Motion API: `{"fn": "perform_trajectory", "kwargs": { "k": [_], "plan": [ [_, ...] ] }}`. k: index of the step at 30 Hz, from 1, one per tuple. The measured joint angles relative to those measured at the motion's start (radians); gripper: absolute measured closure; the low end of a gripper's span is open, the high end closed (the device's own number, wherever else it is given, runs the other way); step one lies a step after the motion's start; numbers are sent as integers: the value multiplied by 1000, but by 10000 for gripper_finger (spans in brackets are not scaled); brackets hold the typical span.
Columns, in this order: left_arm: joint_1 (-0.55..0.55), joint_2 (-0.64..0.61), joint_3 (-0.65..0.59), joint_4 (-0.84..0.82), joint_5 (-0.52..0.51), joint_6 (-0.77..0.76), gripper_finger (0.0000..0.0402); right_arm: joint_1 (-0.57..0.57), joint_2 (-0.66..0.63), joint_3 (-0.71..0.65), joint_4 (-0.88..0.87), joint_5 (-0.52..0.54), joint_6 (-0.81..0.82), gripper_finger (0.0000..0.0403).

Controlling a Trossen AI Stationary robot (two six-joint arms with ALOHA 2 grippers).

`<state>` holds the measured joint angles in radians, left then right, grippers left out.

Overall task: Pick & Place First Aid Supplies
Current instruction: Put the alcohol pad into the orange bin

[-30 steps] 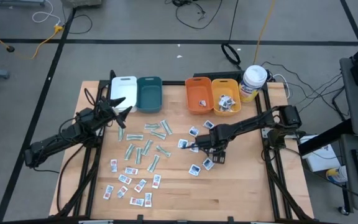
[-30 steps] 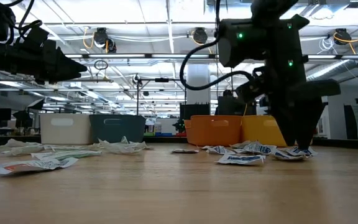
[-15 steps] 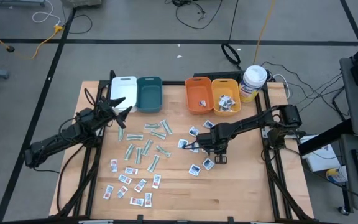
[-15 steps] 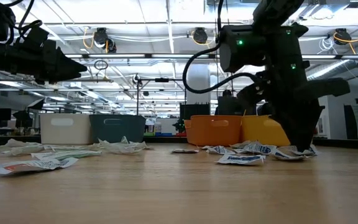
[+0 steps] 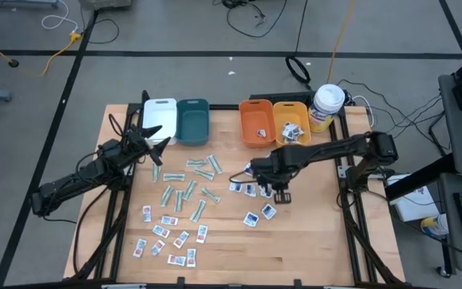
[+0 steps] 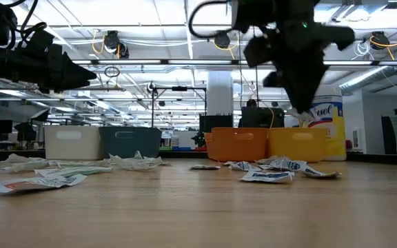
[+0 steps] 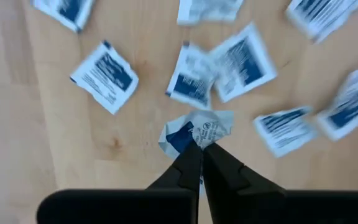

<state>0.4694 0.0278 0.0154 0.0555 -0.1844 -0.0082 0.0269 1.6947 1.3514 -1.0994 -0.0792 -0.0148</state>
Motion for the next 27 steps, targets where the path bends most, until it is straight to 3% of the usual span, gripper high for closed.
{"fn": "perform_trajectory", "kwargs": {
  "k": [9,15,19,27],
  "plan": [
    [0,0,0,0,0,0,105,-59,1,171,-65,0,-111,401],
    [0,0,0,0,0,0,105,-120,2,180,-58,16,-188,401],
    [0,0,0,0,0,0,105,-195,2,180,-12,107,-220,402],
    [0,0,0,0,0,0,105,-365,2,180,110,131,-348,402]
  ]
}}
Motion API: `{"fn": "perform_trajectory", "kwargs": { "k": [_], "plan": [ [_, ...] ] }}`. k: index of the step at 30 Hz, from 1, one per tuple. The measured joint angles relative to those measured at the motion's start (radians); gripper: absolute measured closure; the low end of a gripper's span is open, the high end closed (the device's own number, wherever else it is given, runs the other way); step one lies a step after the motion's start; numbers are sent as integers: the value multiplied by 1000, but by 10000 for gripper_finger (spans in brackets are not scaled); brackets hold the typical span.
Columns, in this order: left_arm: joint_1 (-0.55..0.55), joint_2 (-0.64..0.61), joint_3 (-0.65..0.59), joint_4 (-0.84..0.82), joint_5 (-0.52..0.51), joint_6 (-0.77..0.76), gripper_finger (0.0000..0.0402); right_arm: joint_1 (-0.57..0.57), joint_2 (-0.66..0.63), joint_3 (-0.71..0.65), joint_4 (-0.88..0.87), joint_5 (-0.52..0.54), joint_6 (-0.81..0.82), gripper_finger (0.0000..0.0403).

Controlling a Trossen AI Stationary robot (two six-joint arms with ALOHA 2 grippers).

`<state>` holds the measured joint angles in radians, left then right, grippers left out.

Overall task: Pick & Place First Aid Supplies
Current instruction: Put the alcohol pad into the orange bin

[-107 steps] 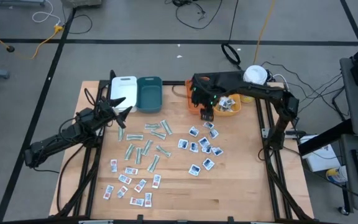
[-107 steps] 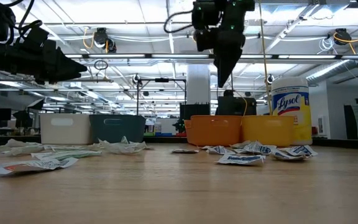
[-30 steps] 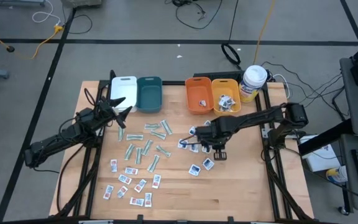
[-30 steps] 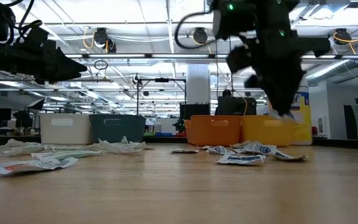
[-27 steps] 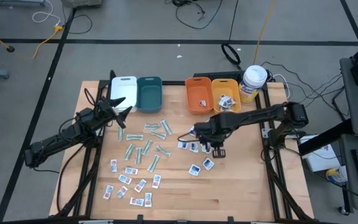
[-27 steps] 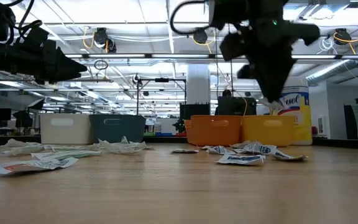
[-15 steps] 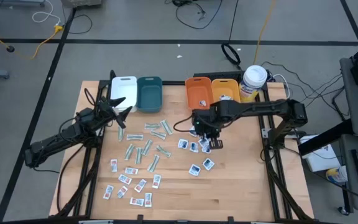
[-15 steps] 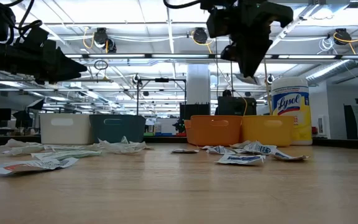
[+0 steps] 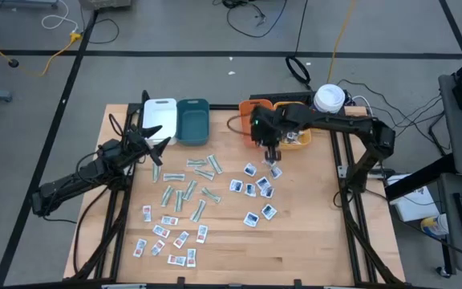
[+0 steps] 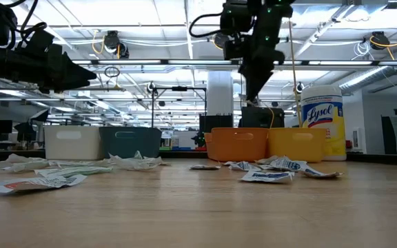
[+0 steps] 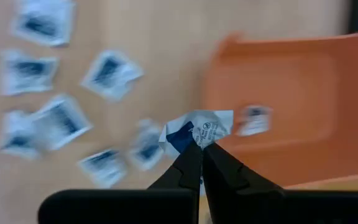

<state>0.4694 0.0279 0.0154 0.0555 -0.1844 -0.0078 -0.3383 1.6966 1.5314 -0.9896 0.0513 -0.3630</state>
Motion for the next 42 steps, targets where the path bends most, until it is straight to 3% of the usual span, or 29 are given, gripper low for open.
{"fn": "perform_trajectory", "kwargs": {
  "k": [7,13,26,33,37,42],
  "plan": [
    [0,0,0,0,0,0,105,-109,0,0,125,3,-128,402],
    [0,0,0,0,0,0,105,-178,20,1,197,1,-139,402],
    [0,0,0,0,0,0,105,-199,211,0,239,-3,-140,397],
    [0,0,0,0,0,0,105,-199,243,0,235,-1,-136,393],
    [0,0,0,0,0,0,105,-199,243,0,231,-1,-90,358],
    [0,0,0,0,0,0,105,-199,243,0,233,4,-65,275]
  ]
}}
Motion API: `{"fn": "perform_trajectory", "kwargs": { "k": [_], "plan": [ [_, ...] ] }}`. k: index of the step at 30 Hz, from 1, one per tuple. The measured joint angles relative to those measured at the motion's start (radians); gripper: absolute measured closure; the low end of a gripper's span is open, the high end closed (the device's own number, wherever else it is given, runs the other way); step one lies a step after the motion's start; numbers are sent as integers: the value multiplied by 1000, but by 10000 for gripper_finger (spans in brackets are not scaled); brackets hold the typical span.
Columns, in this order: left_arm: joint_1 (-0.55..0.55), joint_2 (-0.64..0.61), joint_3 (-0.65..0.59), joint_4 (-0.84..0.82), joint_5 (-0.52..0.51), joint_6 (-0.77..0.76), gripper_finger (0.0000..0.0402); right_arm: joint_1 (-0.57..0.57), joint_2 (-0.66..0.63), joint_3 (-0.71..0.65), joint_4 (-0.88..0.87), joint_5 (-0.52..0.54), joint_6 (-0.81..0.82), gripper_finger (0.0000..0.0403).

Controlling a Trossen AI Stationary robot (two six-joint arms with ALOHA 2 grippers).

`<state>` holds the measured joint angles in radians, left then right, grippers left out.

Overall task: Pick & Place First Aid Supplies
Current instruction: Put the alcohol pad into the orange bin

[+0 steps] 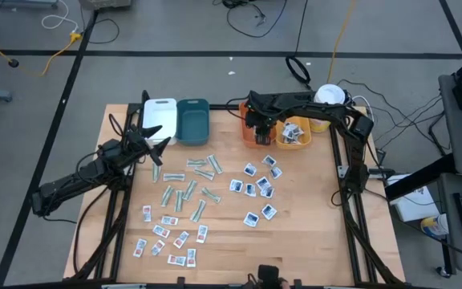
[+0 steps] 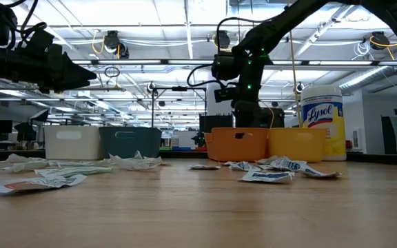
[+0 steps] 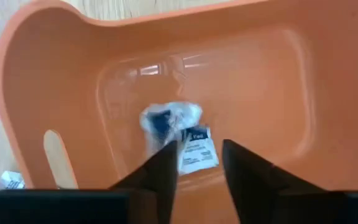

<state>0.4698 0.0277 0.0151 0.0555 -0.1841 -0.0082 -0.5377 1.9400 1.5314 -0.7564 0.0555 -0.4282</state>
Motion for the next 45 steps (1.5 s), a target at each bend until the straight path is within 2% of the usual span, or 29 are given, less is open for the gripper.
{"fn": "perform_trajectory", "kwargs": {
  "k": [5,10,25,34,38,45],
  "plan": [
    [0,0,0,0,0,0,105,0,0,0,6,79,-3,206],
    [0,0,0,0,0,0,105,1,-41,0,1,100,-5,180],
    [0,0,0,0,0,0,105,91,-246,2,-169,97,132,191],
    [0,0,0,0,0,0,105,115,-258,-2,-259,90,289,194],
    [0,0,0,0,0,0,105,157,-260,-49,-242,18,372,191],
    [0,0,0,0,0,0,105,235,-259,-134,-223,20,539,191]
  ]
}}
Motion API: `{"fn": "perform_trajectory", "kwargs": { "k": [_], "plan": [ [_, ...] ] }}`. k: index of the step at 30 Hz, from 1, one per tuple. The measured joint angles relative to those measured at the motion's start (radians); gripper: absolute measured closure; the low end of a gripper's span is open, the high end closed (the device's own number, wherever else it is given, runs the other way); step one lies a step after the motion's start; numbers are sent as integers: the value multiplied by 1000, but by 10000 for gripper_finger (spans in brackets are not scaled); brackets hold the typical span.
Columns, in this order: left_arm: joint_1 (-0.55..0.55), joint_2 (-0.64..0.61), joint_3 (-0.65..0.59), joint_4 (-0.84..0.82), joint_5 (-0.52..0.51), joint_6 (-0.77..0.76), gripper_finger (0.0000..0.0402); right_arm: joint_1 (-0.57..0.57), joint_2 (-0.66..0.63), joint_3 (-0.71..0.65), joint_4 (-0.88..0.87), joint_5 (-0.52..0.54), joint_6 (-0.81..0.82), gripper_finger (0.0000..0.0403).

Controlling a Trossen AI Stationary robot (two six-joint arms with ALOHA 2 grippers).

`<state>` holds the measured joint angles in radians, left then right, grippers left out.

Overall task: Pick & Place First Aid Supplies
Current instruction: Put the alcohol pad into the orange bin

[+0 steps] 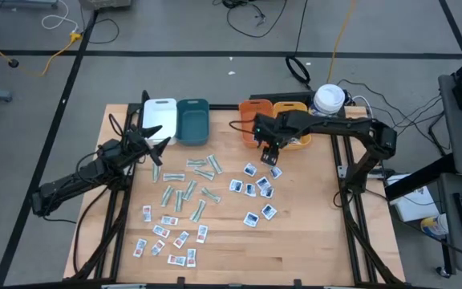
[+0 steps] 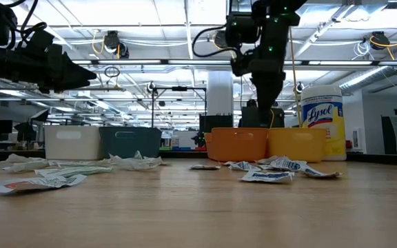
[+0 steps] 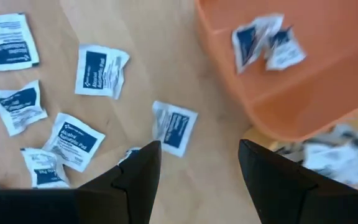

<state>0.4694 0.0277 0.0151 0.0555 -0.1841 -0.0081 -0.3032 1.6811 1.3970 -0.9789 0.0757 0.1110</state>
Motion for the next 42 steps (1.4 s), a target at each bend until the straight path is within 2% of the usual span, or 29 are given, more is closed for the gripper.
{"fn": "perform_trajectory", "kwargs": {
  "k": [13,20,31,36,42],
  "plan": [
    [0,0,0,0,0,0,105,72,0,-235,167,-8,316,194],
    [0,0,0,0,0,0,105,88,0,-351,313,-126,388,195],
    [0,0,0,0,0,0,105,89,-2,-428,368,-131,393,199],
    [0,0,0,0,0,0,105,89,-3,-431,370,-129,367,249],
    [0,0,0,0,0,0,105,89,-2,-431,378,-133,305,369]
  ]
}}
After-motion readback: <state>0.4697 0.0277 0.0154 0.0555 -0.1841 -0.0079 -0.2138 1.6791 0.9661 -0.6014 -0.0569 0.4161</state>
